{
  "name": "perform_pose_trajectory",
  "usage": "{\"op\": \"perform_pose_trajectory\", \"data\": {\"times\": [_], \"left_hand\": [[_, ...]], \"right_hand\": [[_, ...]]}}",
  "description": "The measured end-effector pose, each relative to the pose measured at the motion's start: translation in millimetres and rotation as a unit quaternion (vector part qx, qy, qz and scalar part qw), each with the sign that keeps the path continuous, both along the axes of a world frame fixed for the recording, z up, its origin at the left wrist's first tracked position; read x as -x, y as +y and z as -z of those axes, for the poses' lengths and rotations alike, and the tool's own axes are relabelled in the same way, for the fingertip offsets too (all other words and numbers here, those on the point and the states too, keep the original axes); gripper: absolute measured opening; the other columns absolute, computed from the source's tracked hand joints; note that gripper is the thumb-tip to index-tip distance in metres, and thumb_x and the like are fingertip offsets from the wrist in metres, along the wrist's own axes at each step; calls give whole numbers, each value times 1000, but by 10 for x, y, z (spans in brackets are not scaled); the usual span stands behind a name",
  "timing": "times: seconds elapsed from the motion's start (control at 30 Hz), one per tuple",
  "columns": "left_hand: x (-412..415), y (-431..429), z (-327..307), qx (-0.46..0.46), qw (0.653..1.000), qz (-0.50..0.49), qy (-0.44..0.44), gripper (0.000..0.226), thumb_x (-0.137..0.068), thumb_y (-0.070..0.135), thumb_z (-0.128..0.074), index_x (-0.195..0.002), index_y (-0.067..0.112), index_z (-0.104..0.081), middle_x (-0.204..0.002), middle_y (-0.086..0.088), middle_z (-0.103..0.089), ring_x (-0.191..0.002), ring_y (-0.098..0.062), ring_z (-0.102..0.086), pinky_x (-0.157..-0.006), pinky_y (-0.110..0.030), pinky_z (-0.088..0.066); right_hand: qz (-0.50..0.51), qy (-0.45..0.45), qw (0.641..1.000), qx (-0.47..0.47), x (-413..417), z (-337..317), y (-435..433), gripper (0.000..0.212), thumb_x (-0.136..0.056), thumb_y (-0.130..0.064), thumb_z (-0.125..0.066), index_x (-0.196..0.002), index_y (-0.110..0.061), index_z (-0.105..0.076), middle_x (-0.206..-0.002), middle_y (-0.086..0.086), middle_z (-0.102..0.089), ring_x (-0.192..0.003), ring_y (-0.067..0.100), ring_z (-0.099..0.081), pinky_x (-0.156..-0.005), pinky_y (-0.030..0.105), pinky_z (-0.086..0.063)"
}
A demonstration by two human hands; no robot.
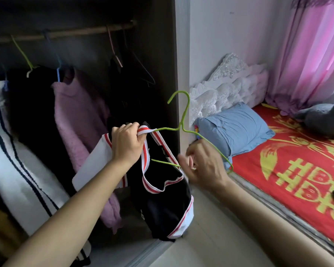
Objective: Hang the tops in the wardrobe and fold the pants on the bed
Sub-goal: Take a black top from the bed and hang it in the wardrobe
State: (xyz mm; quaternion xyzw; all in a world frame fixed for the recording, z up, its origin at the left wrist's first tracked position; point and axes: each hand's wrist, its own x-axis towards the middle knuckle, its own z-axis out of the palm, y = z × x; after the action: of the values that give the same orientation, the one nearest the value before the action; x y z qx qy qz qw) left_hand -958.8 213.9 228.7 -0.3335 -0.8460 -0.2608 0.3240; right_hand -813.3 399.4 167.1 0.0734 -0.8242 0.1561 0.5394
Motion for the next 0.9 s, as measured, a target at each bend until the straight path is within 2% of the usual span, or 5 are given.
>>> {"op": "perform_pose_trajectory", "data": {"times": [0.1, 0.2, 0.3, 0.47, 0.9], "left_hand": [[-14, -2, -51, -38, 998, -19, -40, 43, -99, 29, -53, -63, 15, -36, -54, 4, -41, -56, -25, -44, -70, -40, -34], [-43, 16, -78, -56, 997, -23, -56, 40, -98, 27, -52, -63, 14, -38, -54, 5, -42, -56, -23, -43, -73, -41, -35], [-32, -29, -80, -54, 998, -21, -33, 43, -99, 30, -54, -62, 14, -38, -54, 5, -40, -56, -23, -43, -71, -39, -32], [115, -277, -102, -42, 997, -58, -11, 38, -89, 33, -47, -58, 13, -39, -54, 0, -46, -58, -29, -46, -69, -40, -32], [525, -878, 232, 44, 990, -134, -26, 36, -75, 43, -35, -52, 16, -41, -56, -9, -59, -64, -35, -56, -71, -42, -33]], "right_hand": [[-98, -191, 974, -65, -21, 288, -165, 26, -91, -38, -63, -107, -17, -61, -101, 0, -58, -78, 18, -60, -62, 30, -50], [-87, -411, 899, -121, 69, 507, -268, 77, -90, -43, -59, -155, -17, -26, -155, 3, -38, -129, 20, -47, -101, 32, -45], [-62, -491, 853, -163, 169, 568, -269, 72, -94, -39, -56, -155, -19, -25, -145, 6, -52, -131, 22, -47, -96, 38, -49], [-12, -466, 850, -245, 161, 566, -20, 21, -92, -32, -48, -89, -18, -64, -87, 6, -68, -103, 31, -58, -87, 43, -47], [30, -218, 971, -97, -25, 488, 625, 37, -97, -45, -53, -73, -18, -55, -71, -6, -55, -76, 19, -46, -77, 28, -39]]}}
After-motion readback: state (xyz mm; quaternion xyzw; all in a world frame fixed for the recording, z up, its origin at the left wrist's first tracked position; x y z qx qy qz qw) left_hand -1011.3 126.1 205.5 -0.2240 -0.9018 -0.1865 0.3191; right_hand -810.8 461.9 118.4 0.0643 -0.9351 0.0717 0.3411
